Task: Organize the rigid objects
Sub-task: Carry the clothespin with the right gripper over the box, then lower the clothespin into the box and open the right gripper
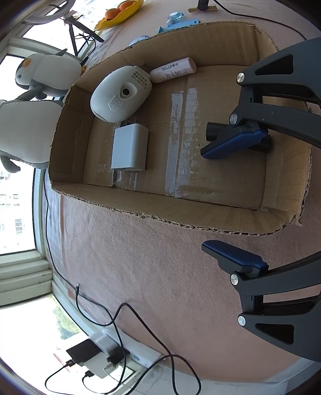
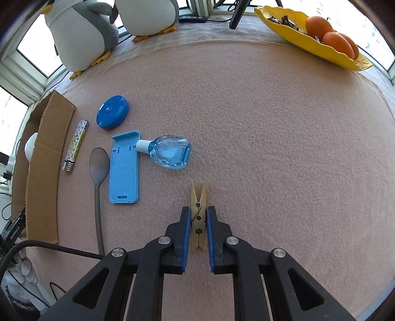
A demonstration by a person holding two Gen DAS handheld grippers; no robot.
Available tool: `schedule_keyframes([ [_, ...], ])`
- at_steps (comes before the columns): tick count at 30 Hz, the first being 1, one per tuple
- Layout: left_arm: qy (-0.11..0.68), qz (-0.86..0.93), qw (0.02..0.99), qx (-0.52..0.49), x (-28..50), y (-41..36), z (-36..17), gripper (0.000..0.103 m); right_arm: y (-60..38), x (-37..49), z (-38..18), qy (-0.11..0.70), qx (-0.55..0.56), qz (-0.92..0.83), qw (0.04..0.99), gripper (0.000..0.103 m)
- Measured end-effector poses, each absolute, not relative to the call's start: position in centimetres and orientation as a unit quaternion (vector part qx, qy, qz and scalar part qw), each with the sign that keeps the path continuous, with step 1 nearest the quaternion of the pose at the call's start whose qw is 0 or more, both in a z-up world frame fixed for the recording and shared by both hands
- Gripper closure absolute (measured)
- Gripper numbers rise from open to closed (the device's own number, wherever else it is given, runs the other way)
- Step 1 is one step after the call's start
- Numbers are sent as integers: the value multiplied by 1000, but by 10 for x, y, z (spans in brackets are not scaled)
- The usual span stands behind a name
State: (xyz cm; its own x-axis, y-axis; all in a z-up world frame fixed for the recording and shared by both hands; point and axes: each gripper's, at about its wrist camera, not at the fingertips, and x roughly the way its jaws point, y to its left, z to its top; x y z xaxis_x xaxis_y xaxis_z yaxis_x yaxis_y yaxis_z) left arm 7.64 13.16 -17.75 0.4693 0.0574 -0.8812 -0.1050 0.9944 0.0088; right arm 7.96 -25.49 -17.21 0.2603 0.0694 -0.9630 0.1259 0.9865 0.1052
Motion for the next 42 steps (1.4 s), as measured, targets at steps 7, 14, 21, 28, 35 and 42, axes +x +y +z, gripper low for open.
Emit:
schedule_keyframes([
  [7,513,48,857,-21,77,132,-178,33,-240,81,-145,575,73,2,815,92],
  [14,513,48,857,-22,77,132,-178,33,-194,89,-109,540,49,48,839,92],
  [21,513,48,857,-22,77,132,-178,33,-138,91,-80,516,27,115,849,92],
  [28,513,49,857,-24,77,133,-178,34,-71,86,-82,522,13,185,833,92],
  [35,512,49,857,-24,76,133,-178,34,-28,86,-97,532,-1,218,818,92],
  [42,512,49,857,-24,76,133,-178,34,-14,88,-108,540,-5,225,811,92],
])
